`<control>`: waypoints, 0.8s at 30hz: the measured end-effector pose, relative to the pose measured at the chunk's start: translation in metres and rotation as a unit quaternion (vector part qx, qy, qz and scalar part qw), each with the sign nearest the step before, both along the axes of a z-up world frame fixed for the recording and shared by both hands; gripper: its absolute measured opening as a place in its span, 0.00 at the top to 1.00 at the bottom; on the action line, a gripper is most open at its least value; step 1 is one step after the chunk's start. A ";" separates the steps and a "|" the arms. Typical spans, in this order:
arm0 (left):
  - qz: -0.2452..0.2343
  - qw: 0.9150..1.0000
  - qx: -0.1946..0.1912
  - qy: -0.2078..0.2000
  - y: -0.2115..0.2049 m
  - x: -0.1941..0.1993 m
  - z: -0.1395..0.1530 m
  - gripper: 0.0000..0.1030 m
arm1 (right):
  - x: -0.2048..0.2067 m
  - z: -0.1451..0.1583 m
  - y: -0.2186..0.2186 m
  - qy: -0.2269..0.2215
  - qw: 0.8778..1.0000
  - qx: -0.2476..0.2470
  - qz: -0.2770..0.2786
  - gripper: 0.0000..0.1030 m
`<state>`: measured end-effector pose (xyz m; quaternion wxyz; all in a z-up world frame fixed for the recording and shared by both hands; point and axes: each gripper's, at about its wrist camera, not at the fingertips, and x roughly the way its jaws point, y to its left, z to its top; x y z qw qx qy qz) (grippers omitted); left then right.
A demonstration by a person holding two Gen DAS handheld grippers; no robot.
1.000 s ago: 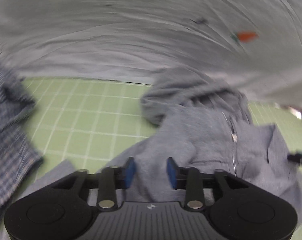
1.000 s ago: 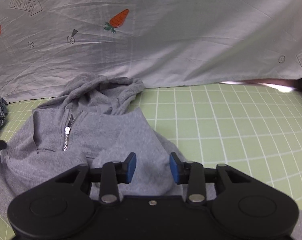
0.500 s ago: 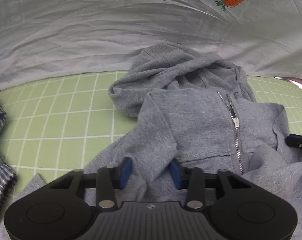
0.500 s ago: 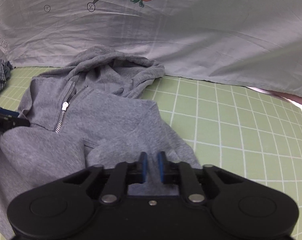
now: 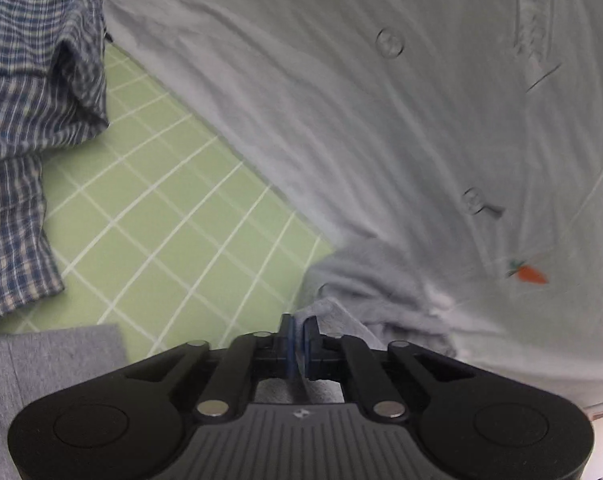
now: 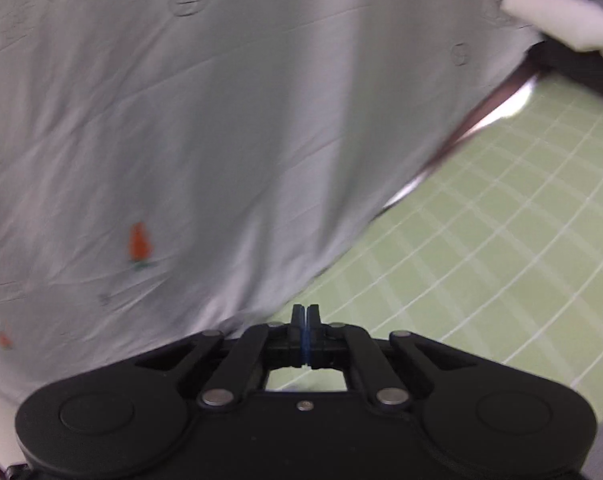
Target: Fold clothes
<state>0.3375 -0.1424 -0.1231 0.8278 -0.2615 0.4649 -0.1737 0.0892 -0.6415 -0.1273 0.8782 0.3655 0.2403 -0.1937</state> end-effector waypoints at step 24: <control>-0.060 0.991 0.122 -0.001 -0.035 -0.029 -0.032 0.52 | 0.060 -0.027 0.131 0.126 0.911 -0.277 0.279 0.96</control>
